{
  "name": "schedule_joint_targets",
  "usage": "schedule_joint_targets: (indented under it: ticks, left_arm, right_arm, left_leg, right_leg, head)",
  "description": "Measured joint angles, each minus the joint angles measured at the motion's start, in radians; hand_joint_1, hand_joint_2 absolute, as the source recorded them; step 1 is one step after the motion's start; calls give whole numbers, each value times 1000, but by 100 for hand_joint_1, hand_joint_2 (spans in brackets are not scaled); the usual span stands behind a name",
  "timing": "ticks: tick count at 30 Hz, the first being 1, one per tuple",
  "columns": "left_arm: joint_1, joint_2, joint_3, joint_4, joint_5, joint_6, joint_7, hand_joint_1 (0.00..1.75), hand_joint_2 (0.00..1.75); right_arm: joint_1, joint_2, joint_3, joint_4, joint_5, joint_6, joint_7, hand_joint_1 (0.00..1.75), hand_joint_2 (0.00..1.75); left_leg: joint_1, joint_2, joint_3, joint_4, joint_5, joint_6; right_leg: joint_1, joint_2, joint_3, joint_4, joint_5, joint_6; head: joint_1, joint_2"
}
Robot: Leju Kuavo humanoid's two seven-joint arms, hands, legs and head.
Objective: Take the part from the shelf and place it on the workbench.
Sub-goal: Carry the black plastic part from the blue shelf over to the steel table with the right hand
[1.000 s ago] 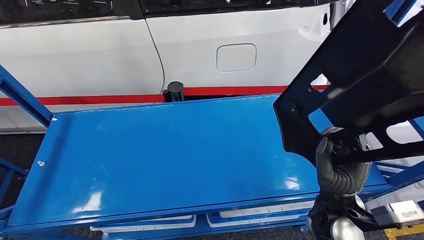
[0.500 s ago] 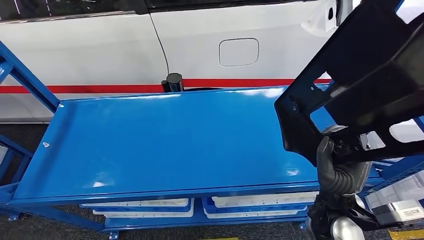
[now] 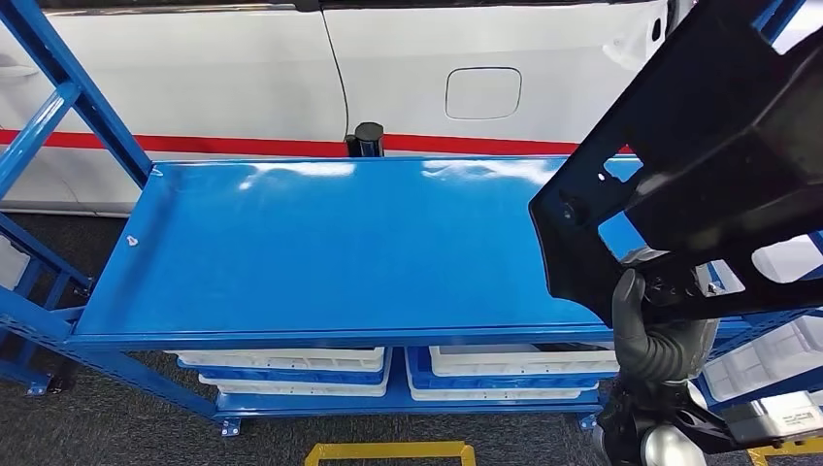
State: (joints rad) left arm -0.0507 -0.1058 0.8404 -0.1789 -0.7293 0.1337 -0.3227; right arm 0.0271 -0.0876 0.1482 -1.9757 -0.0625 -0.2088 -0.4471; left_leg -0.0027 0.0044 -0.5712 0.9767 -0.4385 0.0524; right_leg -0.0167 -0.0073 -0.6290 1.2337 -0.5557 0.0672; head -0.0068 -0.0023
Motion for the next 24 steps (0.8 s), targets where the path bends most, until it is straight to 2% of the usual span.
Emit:
schedule_joint_targets:
  ticks: [2,3,4,5,7,8,9,10,11,12,13,14,15,16,17,18,19,20,22,23,24]
  left_arm:
    - [0,-1,0,0,0,0,0,0,175]
    - [0,-1,0,0,0,0,0,0,175]
    - [0,-1,0,0,0,0,0,0,175]
    - [0,-1,0,0,0,0,0,0,175]
    - [1,0,1,0,2,0,0,0,175]
    - [2,0,1,0,4,0,0,0,175]
    - [3,1,2,0,6,0,0,0,175]
    - [3,1,2,0,7,0,0,0,175]
    - [2,0,2,0,7,0,0,0,175]
    - [2,0,2,0,8,0,0,0,175]
    - [2,0,2,0,8,0,0,0,175]
    - [2,0,2,0,8,-1,0,0,175]
    - [2,1,3,0,8,-1,0,0,175]
    - [2,1,3,0,9,-1,0,0,175]
    - [0,2,3,0,9,-1,0,0,175]
    - [-1,2,3,0,9,-1,0,0,175]
    - [-2,2,3,0,9,-1,0,0,175]
    - [-3,2,3,0,9,-1,2,0,175]
    - [-1,1,3,0,9,-1,5,0,175]
    - [0,1,3,0,9,0,6,0,175]
    - [0,1,3,0,9,0,8,0,175]
  right_arm:
    - [-1,0,0,0,-1,0,0,175,175]
    - [-1,0,0,0,-1,0,0,175,175]
    - [0,0,0,0,-1,1,0,175,175]
    - [0,0,1,0,-1,1,-1,175,175]
    - [0,0,1,0,-2,1,-1,175,175]
    - [0,0,1,0,-3,1,-2,175,175]
    - [-1,0,1,0,-3,2,-2,175,175]
    - [-1,0,1,0,-3,3,-2,175,175]
    - [0,0,1,0,-3,4,-3,175,175]
    - [0,1,1,0,-3,5,-3,175,175]
    - [1,1,1,0,-3,6,-4,175,175]
    - [2,1,1,0,-3,6,-4,175,175]
    - [3,1,1,0,-4,6,-4,175,175]
    - [3,1,1,0,-4,6,-4,175,175]
    - [4,1,0,0,-5,6,-4,175,175]
    - [4,1,0,-1,-5,6,-4,175,175]
    - [3,1,0,-2,-5,6,-4,175,175]
    - [3,1,0,-3,-5,6,-5,175,175]
    - [4,2,0,-4,-6,6,-6,175,175]
    - [4,3,0,-4,-6,6,-6,175,175]
    - [4,3,0,-4,-7,6,-7,175,175]
  left_leg:
    - [0,-3,-21,12,12,-8]
    - [-1,-4,-30,17,18,-13]
    - [-3,-5,-36,21,24,-19]
    - [-5,-6,-41,23,31,-24]
    - [-3,-8,-49,27,34,-34]
    - [-1,-8,-57,41,14,-40]
    - [1,-9,-69,72,-22,-46]
    - [4,-8,-86,121,-71,-51]
    - [6,-8,-104,183,-119,-57]
    - [8,-8,-118,242,-151,-60]
    - [11,-8,-121,282,-161,-63]
    - [13,-8,-109,293,-149,-64]
    - [14,-7,-79,268,-123,-64]
    - [16,-7,-34,214,-97,-63]
    - [16,-7,20,142,-84,-60]
    - [14,-8,68,75,-81,-55]
    - [11,-8,100,26,-86,-51]
    - [7,-9,115,0,-92,-46]
    - [2,-7,103,-9,-81,-29]
    - [2,-5,94,-10,-72,-19]
    - [2,-3,83,-12,-60,-8]
  right_leg:
    - [0,3,103,-146,29,11]
    - [1,5,138,-202,31,10]
    - [3,8,154,-235,27,5]
    - [6,9,154,-244,25,-1]
    - [1,7,139,-245,35,-20]
    - [-3,5,133,-246,43,-33]
    - [-6,2,125,-248,52,-46]
    - [-7,0,116,-247,61,-55]
    - [-6,-2,105,-247,71,-61]
    - [-6,-3,93,-246,82,-63]
    - [-5,-4,80,-245,92,-62]
    - [-5,-5,67,-244,102,-59]
    - [-5,-5,55,-243,111,-56]
    - [-6,-6,46,-242,119,-52]
    - [-5,-6,39,-241,126,-47]
    - [-4,-7,34,-240,134,-40]
    - [-2,-8,31,-240,141,-32]
    - [-2,-10,29,-241,148,-24]
    - [-4,-13,24,-241,159,-10]
    - [-5,-11,17,-234,152,-7]
    - [-5,-10,4,-212,129,-9]
  head:
    - [1,0]
    - [0,0]
    - [0,0]
    - [0,0]
    - [-1,0]
    - [-2,0]
    - [-3,0]
    - [-5,0]
    - [-6,0]
    - [-7,0]
    - [-7,0]
    - [-7,0]
    - [-7,0]
    - [-8,0]
    - [-8,0]
    - [-7,0]
    - [-6,0]
    - [-6,0]
    - [-5,0]
    - [-6,0]
    - [-4,0]
